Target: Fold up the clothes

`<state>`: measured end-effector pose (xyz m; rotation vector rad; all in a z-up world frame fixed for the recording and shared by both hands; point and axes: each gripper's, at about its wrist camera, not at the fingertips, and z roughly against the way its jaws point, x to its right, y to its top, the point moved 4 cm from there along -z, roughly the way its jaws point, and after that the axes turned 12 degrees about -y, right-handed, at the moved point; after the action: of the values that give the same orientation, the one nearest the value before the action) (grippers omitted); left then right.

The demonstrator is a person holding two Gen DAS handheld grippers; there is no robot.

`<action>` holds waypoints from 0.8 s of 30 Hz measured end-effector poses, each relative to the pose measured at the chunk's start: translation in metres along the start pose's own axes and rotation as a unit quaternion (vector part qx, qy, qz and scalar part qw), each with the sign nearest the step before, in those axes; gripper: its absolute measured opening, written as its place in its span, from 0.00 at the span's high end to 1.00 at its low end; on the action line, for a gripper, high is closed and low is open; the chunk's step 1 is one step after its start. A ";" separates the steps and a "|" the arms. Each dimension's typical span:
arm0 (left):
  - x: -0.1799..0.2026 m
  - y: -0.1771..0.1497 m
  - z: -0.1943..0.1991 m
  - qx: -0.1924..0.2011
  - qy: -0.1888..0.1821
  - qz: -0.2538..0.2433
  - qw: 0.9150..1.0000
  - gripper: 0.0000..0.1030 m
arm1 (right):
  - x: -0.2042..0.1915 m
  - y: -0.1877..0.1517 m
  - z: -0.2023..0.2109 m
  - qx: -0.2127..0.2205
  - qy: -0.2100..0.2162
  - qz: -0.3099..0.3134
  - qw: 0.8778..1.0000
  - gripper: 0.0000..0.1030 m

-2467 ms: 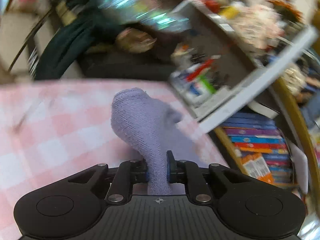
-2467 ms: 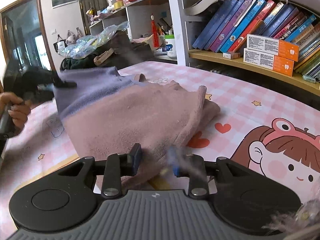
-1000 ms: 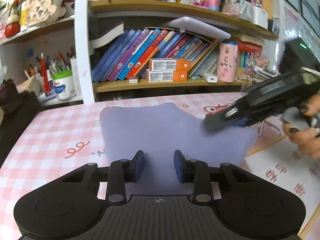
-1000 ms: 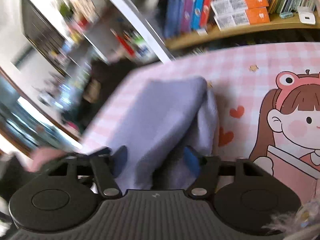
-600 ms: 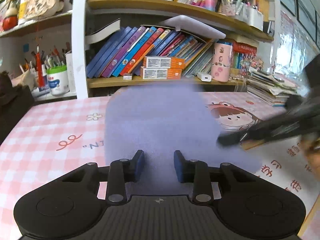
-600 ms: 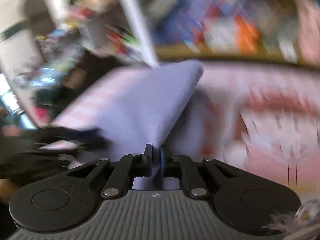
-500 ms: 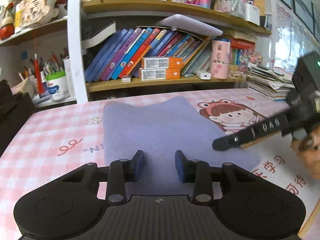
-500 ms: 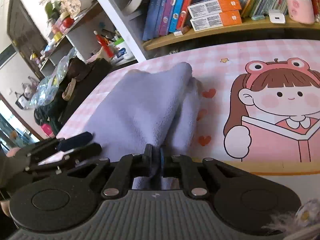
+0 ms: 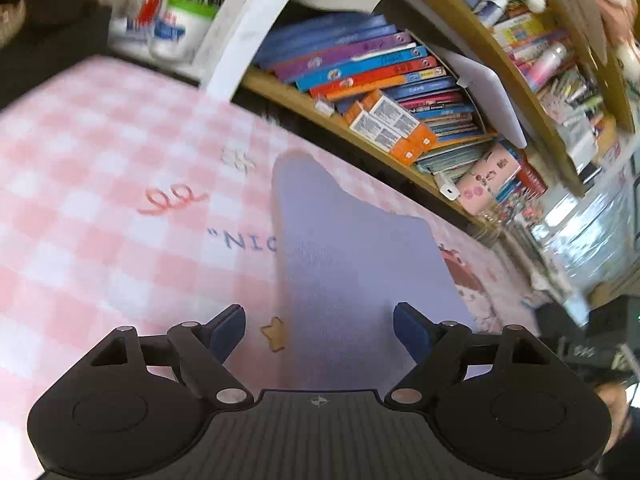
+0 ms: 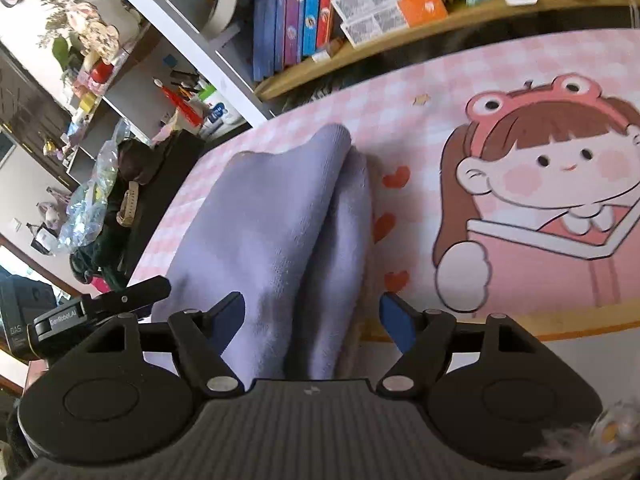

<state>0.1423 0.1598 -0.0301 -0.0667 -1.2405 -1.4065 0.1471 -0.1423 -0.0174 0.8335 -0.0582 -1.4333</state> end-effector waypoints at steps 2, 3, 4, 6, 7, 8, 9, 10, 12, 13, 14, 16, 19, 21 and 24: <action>0.000 -0.001 -0.009 -0.008 -0.004 0.006 1.000 0.23 | -0.003 0.000 -0.009 -0.011 0.003 -0.009 1.000 0.39; 0.001 -0.003 -0.014 -0.012 -0.005 0.006 1.000 0.25 | -0.003 0.000 -0.015 -0.016 0.008 -0.016 1.000 0.44; 0.003 -0.005 -0.018 -0.015 -0.008 0.006 1.000 0.31 | -0.004 0.001 -0.018 -0.012 0.012 -0.018 1.000 0.46; 0.010 -0.009 -0.024 -0.019 -0.004 -0.003 1.000 0.34 | -0.006 0.000 -0.018 -0.010 0.015 -0.018 1.000 0.52; 0.016 -0.011 -0.025 -0.021 0.002 -0.015 1.000 0.34 | -0.006 0.000 -0.017 -0.007 0.016 -0.018 1.000 0.55; 0.025 -0.014 -0.025 -0.024 0.003 -0.025 0.999 0.35 | -0.007 -0.001 -0.015 -0.003 0.017 -0.017 1.000 0.63; 0.033 -0.016 -0.025 -0.027 0.005 -0.035 0.999 0.35 | -0.008 -0.003 -0.009 0.007 0.014 -0.001 1.000 0.68; 0.041 -0.019 -0.024 -0.030 0.001 -0.043 0.999 0.36 | -0.009 -0.005 -0.003 0.017 0.011 0.014 1.000 0.70; 0.056 -0.027 -0.022 -0.033 -0.015 -0.055 0.998 0.37 | -0.009 -0.011 0.012 0.035 0.000 0.043 0.998 0.73; 0.063 -0.031 -0.021 -0.036 -0.023 -0.058 0.997 0.38 | -0.008 -0.014 0.021 0.041 -0.005 0.058 0.997 0.73; 0.069 -0.035 -0.022 -0.040 -0.031 -0.060 0.997 0.38 | -0.006 -0.018 0.030 0.048 -0.013 0.072 0.996 0.74; 0.081 -0.043 -0.024 -0.049 -0.047 -0.062 0.996 0.39 | -0.002 -0.024 0.048 0.058 -0.028 0.097 0.993 0.75; 0.093 -0.054 -0.027 -0.068 -0.054 -0.079 0.993 0.38 | 0.007 -0.037 0.066 0.056 -0.041 0.116 0.991 0.75; 0.100 -0.061 -0.029 -0.081 -0.056 -0.091 0.991 0.38 | 0.016 -0.044 0.070 0.043 -0.039 0.111 0.992 0.74; 0.098 -0.065 -0.032 -0.092 -0.046 -0.092 0.990 0.34 | 0.030 -0.048 0.069 0.028 -0.029 0.092 0.995 0.68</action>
<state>0.0833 0.0536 -0.0181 -0.1477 -1.2136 -1.6924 0.0772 -0.1962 -0.0064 0.8114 -0.2149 -1.2876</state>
